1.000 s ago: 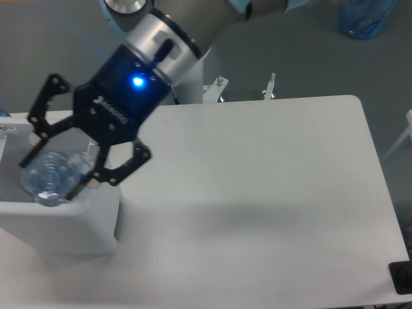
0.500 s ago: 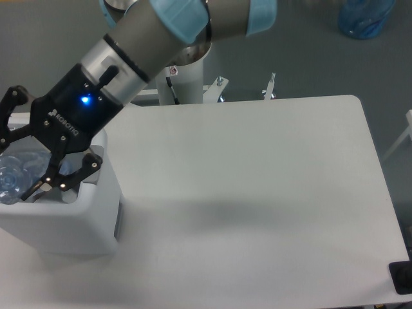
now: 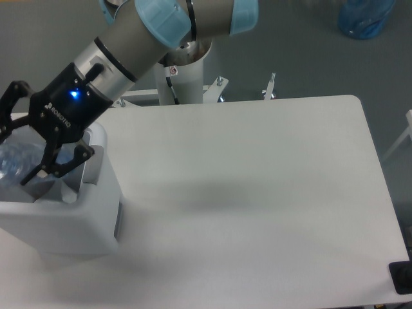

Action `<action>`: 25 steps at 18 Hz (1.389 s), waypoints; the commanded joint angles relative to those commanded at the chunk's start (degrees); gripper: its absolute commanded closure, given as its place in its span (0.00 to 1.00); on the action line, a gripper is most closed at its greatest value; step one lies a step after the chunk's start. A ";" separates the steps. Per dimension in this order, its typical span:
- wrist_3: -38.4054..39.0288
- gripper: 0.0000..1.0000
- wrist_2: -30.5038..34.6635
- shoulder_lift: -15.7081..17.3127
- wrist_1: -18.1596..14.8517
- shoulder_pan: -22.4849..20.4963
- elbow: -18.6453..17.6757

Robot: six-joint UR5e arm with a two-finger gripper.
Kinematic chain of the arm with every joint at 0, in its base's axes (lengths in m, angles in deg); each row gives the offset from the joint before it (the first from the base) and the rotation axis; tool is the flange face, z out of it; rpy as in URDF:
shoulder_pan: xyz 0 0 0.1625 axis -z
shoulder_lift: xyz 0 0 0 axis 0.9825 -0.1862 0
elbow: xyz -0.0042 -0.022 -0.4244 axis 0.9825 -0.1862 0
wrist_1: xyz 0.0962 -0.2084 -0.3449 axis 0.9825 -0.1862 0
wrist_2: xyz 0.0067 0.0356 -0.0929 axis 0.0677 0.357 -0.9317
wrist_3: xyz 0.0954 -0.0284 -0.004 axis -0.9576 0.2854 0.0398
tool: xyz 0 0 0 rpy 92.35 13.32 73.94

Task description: Place the trash in the trash can

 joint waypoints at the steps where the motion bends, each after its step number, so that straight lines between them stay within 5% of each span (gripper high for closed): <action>1: -0.09 0.00 0.00 0.00 0.00 -1.06 0.17; 7: -2.20 0.00 0.00 -0.44 0.00 -9.05 2.02; 12: -5.00 0.00 0.78 -6.75 -0.17 -13.63 7.55; 19: -14.06 0.00 17.28 -13.62 -0.61 -17.49 4.58; 25: -26.98 0.00 31.63 -13.36 -4.73 -20.67 2.46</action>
